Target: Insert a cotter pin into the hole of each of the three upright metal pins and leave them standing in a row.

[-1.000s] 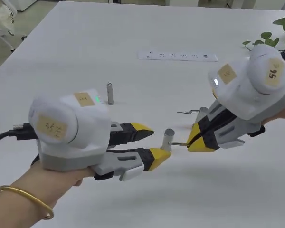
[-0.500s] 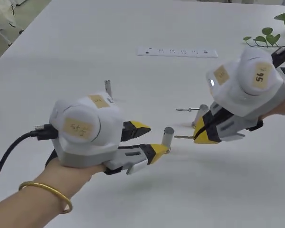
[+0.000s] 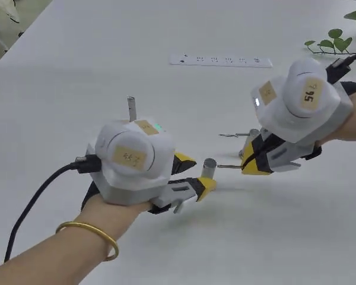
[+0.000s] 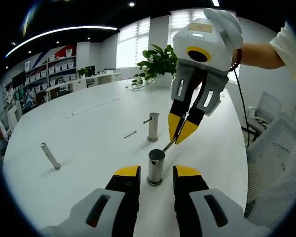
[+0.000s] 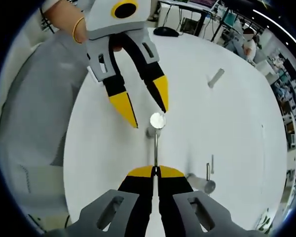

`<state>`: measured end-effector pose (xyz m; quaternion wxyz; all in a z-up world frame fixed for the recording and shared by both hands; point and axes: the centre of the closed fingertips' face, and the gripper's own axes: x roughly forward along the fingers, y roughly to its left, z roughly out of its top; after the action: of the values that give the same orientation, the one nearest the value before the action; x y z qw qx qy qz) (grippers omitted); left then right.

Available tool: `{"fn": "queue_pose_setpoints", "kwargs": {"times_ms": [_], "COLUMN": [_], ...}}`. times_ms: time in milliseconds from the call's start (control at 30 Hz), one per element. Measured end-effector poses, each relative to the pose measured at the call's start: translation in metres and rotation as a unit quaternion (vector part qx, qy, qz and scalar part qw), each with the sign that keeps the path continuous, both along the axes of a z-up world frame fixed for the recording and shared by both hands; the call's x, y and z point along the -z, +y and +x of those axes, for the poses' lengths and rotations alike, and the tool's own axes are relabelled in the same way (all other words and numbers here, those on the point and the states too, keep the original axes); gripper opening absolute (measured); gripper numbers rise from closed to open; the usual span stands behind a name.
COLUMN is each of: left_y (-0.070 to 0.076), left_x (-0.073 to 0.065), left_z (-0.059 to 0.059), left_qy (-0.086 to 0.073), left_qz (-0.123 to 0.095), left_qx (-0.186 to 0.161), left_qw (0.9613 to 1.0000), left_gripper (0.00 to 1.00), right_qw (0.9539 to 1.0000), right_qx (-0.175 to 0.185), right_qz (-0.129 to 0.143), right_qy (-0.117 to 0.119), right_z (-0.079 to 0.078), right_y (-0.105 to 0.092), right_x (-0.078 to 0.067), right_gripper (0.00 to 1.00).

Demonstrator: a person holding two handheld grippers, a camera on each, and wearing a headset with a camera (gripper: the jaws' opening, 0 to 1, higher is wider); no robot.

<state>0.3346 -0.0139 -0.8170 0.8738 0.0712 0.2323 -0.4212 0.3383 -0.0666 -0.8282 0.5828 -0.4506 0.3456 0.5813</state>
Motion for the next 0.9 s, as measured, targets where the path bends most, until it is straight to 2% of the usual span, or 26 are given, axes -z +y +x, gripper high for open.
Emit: {"fn": "queue_pose_setpoints", "kwargs": {"times_ms": [133, 233, 333, 700, 900], "left_y": [-0.0047, -0.0088, -0.0094, -0.0095, -0.0090], "left_x": [0.0024, 0.0028, 0.0049, 0.0072, 0.0081], "left_z": [0.0025, 0.0035, 0.0062, 0.0063, 0.0064], "left_qy": [0.009, 0.007, 0.013, 0.002, -0.001], "left_qz": [-0.009, -0.011, -0.014, -0.003, -0.010], "left_qx": [-0.003, -0.003, -0.011, 0.013, 0.041], "left_qw": [0.9999, 0.9999, 0.9998, 0.9999, 0.9991], "left_gripper": [0.22, 0.20, 0.15, 0.12, 0.12], "right_qw": [1.0000, 1.0000, 1.0000, 0.9998, 0.9994], "right_qx": [0.002, 0.000, -0.001, -0.020, -0.033], "right_qz": [-0.001, 0.001, 0.001, 0.004, 0.003], "right_qy": [0.000, 0.000, -0.002, -0.002, -0.007], "right_z": [-0.0008, -0.0007, 0.0014, -0.0002, 0.0001], "right_y": [0.0006, 0.0019, 0.0024, 0.0072, 0.0089], "right_x": [0.0000, -0.0002, -0.0003, -0.0019, -0.0026], "right_gripper": [0.03, 0.03, 0.03, 0.03, 0.03]}}
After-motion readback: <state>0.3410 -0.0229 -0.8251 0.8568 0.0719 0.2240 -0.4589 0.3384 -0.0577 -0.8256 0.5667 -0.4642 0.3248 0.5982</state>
